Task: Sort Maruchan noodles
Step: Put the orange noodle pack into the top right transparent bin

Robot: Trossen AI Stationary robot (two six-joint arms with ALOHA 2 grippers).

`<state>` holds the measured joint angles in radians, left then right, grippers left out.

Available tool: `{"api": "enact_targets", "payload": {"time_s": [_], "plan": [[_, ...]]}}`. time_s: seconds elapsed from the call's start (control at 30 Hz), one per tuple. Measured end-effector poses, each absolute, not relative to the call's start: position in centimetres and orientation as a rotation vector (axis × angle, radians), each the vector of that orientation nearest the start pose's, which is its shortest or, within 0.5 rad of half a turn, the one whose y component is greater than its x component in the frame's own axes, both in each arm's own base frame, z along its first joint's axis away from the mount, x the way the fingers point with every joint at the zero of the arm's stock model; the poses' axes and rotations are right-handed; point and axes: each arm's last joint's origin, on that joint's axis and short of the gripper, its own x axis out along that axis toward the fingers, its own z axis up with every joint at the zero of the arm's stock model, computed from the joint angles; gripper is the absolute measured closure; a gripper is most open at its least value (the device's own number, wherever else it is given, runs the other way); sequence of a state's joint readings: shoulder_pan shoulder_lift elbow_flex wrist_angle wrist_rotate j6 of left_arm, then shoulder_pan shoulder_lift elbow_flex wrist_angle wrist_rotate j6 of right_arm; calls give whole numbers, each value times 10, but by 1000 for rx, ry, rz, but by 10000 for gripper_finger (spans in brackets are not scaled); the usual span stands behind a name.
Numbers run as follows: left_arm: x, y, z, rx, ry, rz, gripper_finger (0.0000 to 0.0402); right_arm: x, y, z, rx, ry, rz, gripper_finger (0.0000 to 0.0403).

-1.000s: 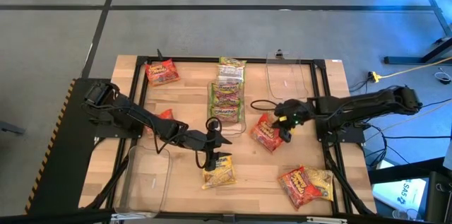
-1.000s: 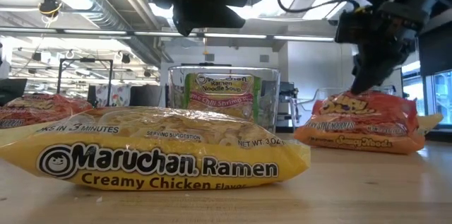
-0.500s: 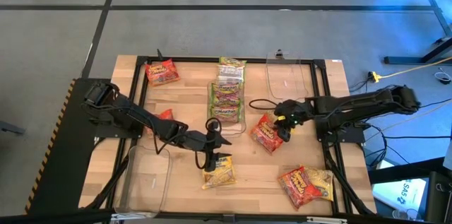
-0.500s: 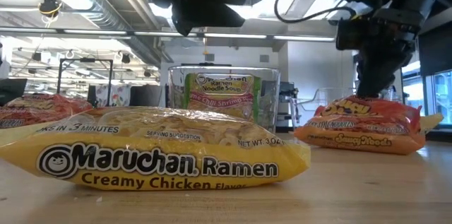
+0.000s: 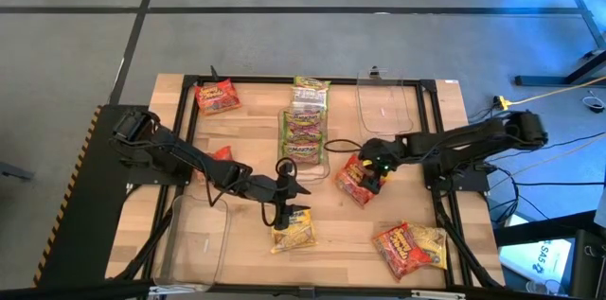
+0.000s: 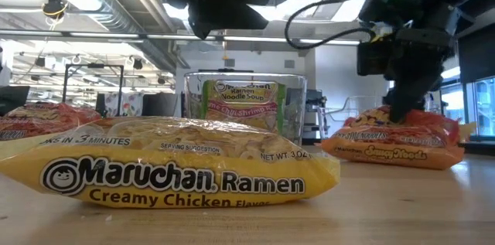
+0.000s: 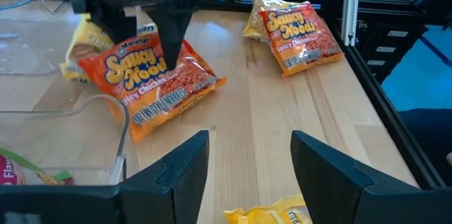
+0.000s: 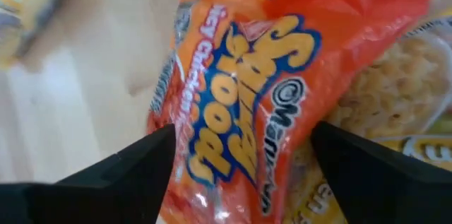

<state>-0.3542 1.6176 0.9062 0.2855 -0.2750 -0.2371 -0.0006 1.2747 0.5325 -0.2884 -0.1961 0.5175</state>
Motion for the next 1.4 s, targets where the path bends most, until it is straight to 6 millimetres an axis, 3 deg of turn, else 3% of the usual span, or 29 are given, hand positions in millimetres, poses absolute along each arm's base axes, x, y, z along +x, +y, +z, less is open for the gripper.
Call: {"api": "enact_targets", "payload": {"time_s": [0.17, 0.5, 0.7, 0.97, 1.07, 1.3, 1.4], "plan": [[326, -112, 213, -102, 412, -30, 208, 222, 8, 149, 600, 1025, 20, 100], [326, -112, 213, -102, 412, -30, 208, 221, 9, 148, 598, 1038, 35, 170], [326, -112, 213, -102, 412, -30, 208, 228, 8, 143, 591, 1020, 26, 182], [326, -112, 213, -102, 412, -29, 208, 237, 12, 131, 634, 1034, 154, 191], [326, -112, 213, -102, 412, -30, 208, 238, 12, 131, 622, 1024, 154, 229], [326, -112, 213, -101, 412, -29, 208, 238, 11, 130, 584, 1021, 143, 385], [326, -112, 213, -101, 412, -29, 208, 238, 11, 133, 554, 1005, 148, 388]]}}
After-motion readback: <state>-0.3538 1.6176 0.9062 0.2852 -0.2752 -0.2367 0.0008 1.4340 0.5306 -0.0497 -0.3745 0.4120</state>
